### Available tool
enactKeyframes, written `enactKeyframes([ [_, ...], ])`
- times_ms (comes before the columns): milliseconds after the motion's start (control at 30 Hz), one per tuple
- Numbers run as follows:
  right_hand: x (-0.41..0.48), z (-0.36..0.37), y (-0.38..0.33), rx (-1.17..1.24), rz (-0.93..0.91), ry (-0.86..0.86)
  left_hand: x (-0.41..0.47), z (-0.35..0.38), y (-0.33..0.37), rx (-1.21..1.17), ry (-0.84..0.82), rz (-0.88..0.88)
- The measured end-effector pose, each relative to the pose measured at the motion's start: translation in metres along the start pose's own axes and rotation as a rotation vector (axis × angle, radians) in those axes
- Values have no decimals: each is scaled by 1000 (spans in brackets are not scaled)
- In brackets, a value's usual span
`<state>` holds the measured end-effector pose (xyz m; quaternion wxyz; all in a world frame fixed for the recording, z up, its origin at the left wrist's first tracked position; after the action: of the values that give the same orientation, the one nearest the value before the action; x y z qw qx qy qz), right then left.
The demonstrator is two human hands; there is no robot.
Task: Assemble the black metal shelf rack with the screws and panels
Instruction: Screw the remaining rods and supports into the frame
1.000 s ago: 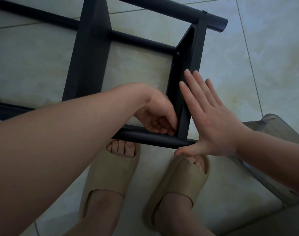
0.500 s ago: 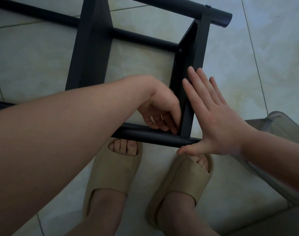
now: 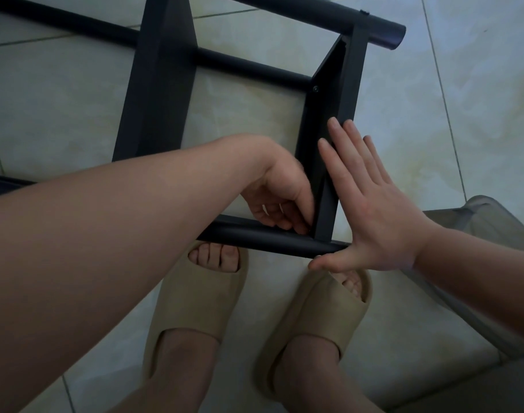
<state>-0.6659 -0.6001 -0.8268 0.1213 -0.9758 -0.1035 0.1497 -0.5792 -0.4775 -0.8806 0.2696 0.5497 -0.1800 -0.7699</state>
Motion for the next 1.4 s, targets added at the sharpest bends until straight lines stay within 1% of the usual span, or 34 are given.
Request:
enactKeyframes([
  [233, 0, 0, 0, -11, -3, 1, -1, 0, 1, -106, -39, 20],
  [400, 1, 0, 0, -16, -1, -4, 1, 1, -3, -57, -3, 33],
  [633, 1, 1, 0, -16, -6, -2, -3, 2, -2, -113, -36, 42],
  [767, 1, 1, 0, -18, -6, 6, -2, 3, -4, -41, 19, 19],
  [1067, 1, 0, -1, -18, -5, 0, -5, 1, -2, -119, -27, 60],
  [1200, 1, 1, -1, -21, -4, 2, -2, 3, -6, -49, 19, 20],
  [1267, 1, 0, -1, -20, -4, 0, -3, 2, -9, -30, 14, -6],
  [1400, 1, 1, -1, -14, -5, 0, -6, -1, -4, -55, -18, 36],
])
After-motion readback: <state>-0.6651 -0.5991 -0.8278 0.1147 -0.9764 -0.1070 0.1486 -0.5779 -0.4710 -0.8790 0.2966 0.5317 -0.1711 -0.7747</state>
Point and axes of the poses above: each hand's wrist, its own x-axis towards the middle knuckle, its own z-axis out of the palm, y = z × x, the point moved 3 cm from there along x, towards the middle knuckle, and after that the axes turned 10 degrees about z, right-handed, at the moved point
